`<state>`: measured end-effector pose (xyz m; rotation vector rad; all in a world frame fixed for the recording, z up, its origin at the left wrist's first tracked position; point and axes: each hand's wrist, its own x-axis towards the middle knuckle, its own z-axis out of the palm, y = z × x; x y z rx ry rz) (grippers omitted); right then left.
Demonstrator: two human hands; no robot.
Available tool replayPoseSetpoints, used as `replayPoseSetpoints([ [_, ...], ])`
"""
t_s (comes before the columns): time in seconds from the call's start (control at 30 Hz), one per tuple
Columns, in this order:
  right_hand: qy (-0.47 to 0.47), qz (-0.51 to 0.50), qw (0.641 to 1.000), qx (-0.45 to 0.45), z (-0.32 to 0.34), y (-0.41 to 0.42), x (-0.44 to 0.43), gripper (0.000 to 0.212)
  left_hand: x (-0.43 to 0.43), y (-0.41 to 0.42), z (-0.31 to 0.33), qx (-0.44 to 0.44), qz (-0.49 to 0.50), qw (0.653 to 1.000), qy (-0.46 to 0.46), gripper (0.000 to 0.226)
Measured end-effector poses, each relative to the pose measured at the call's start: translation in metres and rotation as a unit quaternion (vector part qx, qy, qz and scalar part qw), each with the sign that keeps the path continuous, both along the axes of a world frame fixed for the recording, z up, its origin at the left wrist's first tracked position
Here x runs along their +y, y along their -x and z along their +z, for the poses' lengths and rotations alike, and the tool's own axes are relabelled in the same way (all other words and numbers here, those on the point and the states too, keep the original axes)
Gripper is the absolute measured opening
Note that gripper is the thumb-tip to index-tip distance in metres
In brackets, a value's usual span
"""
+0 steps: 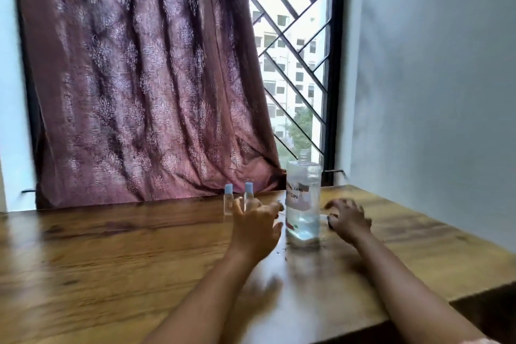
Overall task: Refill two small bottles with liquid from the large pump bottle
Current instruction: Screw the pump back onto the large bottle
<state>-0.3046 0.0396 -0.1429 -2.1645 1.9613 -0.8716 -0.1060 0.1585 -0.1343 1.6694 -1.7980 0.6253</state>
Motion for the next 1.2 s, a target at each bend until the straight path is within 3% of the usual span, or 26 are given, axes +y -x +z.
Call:
replayPoseSetpoints([
  [0.07,-0.027,0.034,0.998,0.054,-0.013,0.002,-0.005,0.033,-0.002,0.004,0.0,0.01,-0.008,1.0,0.0,0.034],
  [0.27,-0.014,0.039,0.997,0.064,-0.018,-0.004,-0.015,0.028,-0.004,0.01,0.008,0.113,-0.001,0.993,-0.037,0.051],
  [0.37,0.001,0.049,0.999,0.021,-0.019,-0.004,-0.015,0.027,-0.021,0.017,0.015,0.183,-0.004,0.979,-0.094,0.072],
  [0.43,0.046,0.054,0.995,-0.066,-0.014,-0.001,-0.013,0.03,-0.037,0.029,0.016,0.252,-0.027,0.953,-0.168,0.096],
  [0.5,0.109,0.056,0.971,-0.204,-0.007,-0.001,-0.007,0.033,-0.049,0.038,0.011,0.3,-0.041,0.929,-0.215,0.115],
  [0.57,0.169,0.054,0.935,-0.307,0.005,0.004,0.001,0.036,-0.064,0.048,0.002,0.342,-0.06,0.916,-0.201,0.121],
  [0.77,0.25,0.075,0.839,-0.477,0.029,0.004,0.016,0.028,-0.083,0.039,-0.01,0.368,-0.078,0.912,-0.163,0.11],
  [1.0,0.253,0.141,0.746,-0.599,0.06,0.007,0.024,0.041,-0.076,0.027,-0.012,0.397,-0.087,0.904,-0.137,0.115],
  [1.13,0.289,0.161,0.731,-0.597,0.098,0.009,0.045,0.055,-0.071,0.019,-0.013,0.386,-0.054,0.914,-0.112,0.113],
  [1.2,0.3,0.174,0.749,-0.564,0.118,0.014,0.054,0.057,-0.068,0.018,-0.012,0.388,-0.05,0.914,-0.108,0.113],
])
